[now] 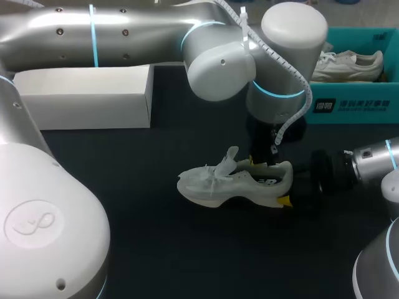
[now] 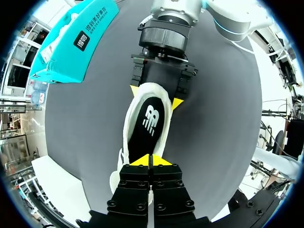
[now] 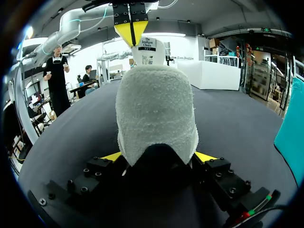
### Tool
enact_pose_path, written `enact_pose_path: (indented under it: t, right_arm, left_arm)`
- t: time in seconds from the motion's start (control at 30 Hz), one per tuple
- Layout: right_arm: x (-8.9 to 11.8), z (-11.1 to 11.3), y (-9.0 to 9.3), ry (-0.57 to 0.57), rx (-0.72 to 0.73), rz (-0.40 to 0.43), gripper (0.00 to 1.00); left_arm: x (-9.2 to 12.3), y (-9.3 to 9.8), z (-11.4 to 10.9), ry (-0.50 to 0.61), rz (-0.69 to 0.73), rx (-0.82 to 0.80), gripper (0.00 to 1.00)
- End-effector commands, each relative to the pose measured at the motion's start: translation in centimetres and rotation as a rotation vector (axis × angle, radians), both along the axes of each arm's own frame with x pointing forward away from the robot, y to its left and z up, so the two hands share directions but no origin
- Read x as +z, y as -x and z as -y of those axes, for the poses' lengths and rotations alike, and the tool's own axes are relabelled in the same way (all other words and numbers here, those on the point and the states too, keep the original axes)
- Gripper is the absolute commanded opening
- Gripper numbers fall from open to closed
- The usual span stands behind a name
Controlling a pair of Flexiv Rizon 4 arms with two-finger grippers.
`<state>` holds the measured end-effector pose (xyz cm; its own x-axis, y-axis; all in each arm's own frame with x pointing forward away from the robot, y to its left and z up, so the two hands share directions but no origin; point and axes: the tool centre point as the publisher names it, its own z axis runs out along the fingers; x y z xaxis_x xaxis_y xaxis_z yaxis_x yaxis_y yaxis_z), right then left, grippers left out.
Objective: Take the shoe out of the shoebox, open the shoe tongue, remove and reinsert the insole, then place the shoe into the shoebox
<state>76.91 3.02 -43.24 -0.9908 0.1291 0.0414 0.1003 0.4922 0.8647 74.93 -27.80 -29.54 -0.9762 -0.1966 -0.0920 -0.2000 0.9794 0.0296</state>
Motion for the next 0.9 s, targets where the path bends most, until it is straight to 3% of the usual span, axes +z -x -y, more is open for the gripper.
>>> enact_pose_path:
  t: [0.03, 0.37, 0.9]
  right_arm:
    - [-0.6, -0.1, 0.4, 0.004, -0.001, -0.001, 0.0]
    - [-0.6, -0.1, 0.4, 0.004, -0.001, -0.001, 0.0]
    - [-0.6, -0.1, 0.4, 0.004, -0.001, -0.001, 0.0]
  left_arm:
    - [-1.4, -0.9, 0.9, -0.022, -0.006, 0.006, 0.0]
    - [-4.1, -1.5, 0.5, -0.077, -0.006, 0.008, 0.0]
    - [-7.3, 0.9, -1.6, -0.123, -0.054, -0.044, 0.0]
